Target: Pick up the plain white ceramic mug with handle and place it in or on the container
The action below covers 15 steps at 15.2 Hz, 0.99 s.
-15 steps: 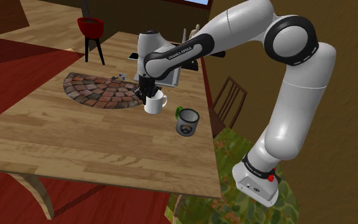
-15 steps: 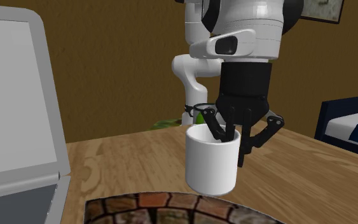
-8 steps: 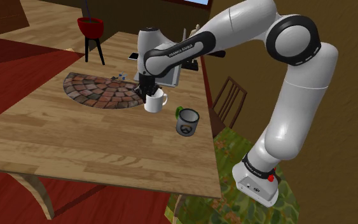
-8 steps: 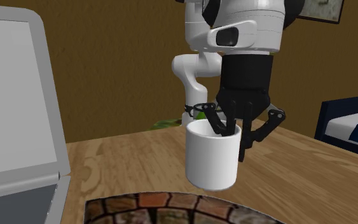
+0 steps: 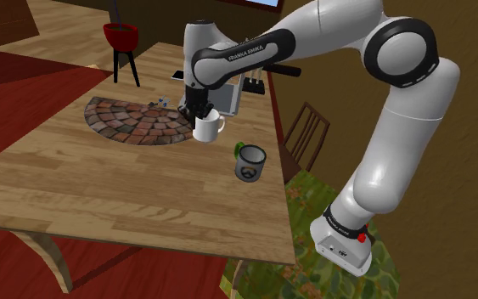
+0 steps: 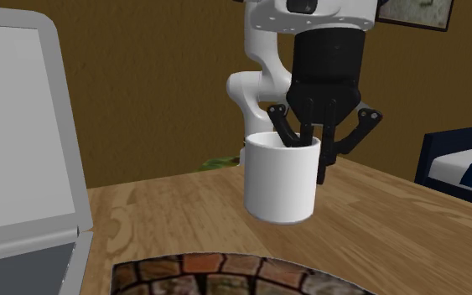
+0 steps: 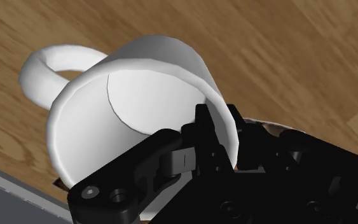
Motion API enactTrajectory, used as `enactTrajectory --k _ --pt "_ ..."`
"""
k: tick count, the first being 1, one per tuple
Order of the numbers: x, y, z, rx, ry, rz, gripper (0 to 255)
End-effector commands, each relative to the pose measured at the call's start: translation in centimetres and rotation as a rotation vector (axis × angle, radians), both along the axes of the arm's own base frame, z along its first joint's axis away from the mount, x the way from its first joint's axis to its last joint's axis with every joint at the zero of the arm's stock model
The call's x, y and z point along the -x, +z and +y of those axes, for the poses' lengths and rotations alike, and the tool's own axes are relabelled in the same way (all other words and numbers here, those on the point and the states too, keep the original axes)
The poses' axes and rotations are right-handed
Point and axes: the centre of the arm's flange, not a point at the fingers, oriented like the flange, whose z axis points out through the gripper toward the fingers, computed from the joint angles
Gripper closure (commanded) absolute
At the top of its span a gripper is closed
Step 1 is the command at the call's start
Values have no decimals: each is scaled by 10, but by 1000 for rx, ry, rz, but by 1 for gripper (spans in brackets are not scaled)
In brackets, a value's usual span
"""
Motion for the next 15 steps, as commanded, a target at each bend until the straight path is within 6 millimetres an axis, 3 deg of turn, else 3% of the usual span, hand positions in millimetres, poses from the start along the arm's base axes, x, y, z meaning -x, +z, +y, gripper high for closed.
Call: enactTrajectory --k 1,15 --pt "0 11 0 0 0 0 255" --pt "0 85 0 0 0 0 255"
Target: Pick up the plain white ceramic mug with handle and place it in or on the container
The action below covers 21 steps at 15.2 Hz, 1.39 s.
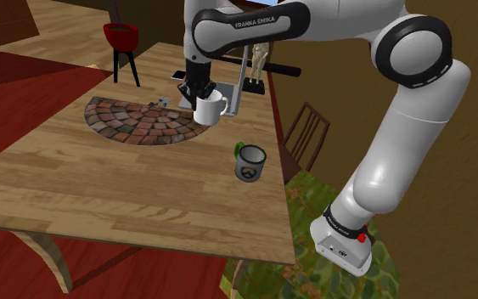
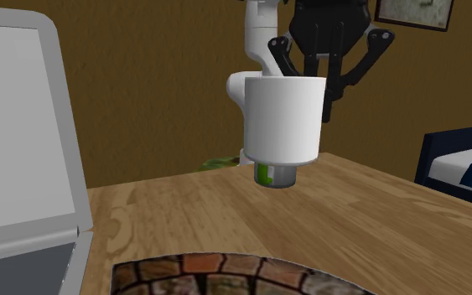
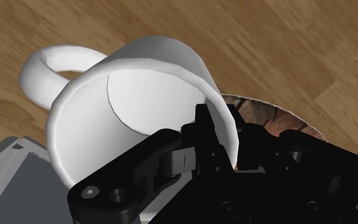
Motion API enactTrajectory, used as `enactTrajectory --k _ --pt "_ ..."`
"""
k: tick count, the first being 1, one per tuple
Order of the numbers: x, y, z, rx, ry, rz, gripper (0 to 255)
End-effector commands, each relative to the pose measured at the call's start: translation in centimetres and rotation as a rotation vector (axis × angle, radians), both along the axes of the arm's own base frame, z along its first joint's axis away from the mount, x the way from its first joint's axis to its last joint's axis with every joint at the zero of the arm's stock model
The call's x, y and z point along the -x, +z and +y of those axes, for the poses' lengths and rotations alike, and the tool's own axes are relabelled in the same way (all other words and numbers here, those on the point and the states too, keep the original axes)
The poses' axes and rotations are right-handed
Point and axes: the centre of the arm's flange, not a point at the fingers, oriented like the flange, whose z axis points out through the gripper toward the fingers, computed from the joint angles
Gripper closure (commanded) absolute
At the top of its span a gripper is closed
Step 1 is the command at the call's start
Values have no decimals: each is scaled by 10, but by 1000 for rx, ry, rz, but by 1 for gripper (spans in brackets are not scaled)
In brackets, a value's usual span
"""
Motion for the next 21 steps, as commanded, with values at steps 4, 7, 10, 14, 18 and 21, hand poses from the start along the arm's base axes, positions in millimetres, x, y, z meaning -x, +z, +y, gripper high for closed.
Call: enactTrajectory --k 4,7,10,14,18,21 --pt "0 27 1 0 0 0 255" --pt "0 40 1 0 0 0 255" --pt "39 44 -6 0 0 0 255" --pt "91 48 -16 0 0 0 255" --pt "142 52 -26 0 0 0 255" --pt "181 56 -34 0 0 0 255"
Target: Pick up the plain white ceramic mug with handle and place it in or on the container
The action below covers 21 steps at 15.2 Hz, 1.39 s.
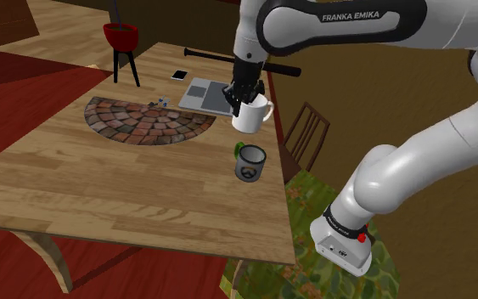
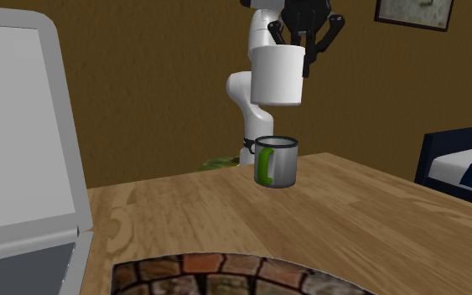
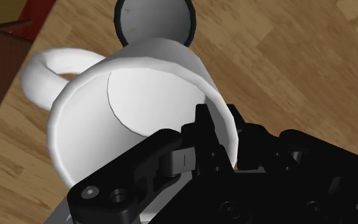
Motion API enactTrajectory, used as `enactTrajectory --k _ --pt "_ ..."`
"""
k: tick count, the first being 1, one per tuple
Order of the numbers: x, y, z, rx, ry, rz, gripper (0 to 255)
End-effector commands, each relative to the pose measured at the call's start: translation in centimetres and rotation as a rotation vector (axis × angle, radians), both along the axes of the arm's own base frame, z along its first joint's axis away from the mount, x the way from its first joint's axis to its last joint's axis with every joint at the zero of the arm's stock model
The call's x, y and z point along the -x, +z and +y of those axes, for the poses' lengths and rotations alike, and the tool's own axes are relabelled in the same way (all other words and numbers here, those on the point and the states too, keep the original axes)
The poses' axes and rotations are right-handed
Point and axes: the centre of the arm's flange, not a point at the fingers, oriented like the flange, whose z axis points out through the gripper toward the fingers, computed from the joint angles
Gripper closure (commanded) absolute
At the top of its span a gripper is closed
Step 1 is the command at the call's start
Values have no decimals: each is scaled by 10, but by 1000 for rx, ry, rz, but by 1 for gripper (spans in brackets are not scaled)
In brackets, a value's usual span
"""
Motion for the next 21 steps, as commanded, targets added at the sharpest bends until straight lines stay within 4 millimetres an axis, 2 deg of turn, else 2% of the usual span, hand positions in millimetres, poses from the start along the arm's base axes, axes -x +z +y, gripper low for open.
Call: enactTrajectory --k 1,2,18,21 --pt "26 1 -10 -1 0 0 255" --pt "41 2 -12 -1 0 0 255" --pt "41 -82 -12 -1 0 0 255" --pt "41 -86 -12 -1 0 0 255"
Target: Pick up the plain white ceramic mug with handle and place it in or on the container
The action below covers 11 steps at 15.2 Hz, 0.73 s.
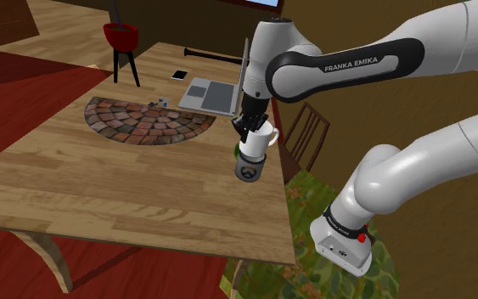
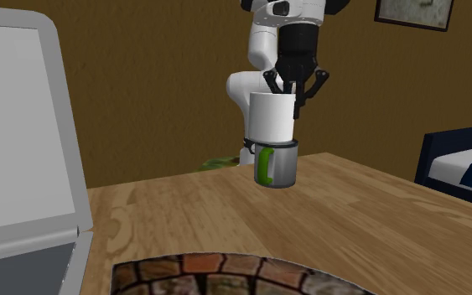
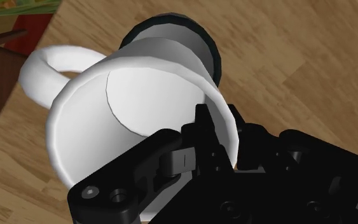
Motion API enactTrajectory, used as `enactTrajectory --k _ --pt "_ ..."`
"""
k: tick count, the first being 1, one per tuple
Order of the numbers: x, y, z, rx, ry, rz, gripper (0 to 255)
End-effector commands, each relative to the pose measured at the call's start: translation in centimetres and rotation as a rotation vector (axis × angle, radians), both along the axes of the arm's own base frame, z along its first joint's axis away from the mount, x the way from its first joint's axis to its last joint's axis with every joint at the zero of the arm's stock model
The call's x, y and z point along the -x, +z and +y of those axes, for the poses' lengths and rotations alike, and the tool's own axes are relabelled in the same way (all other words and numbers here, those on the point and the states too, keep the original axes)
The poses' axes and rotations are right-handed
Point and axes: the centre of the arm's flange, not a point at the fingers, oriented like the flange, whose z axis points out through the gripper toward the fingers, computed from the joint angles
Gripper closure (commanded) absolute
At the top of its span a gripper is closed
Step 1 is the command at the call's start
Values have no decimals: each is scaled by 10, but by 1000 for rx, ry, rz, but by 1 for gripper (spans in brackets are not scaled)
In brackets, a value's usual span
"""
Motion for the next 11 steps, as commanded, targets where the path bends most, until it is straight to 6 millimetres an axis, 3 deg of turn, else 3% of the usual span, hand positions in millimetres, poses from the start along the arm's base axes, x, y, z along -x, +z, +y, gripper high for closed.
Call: enactTrajectory --k 1,5,6,11 --pt "0 -2 0 0 0 2 255" --pt "0 -2 0 0 0 2 255" --pt "0 -2 0 0 0 2 0" --pt "0 -2 0 0 0 2 0"
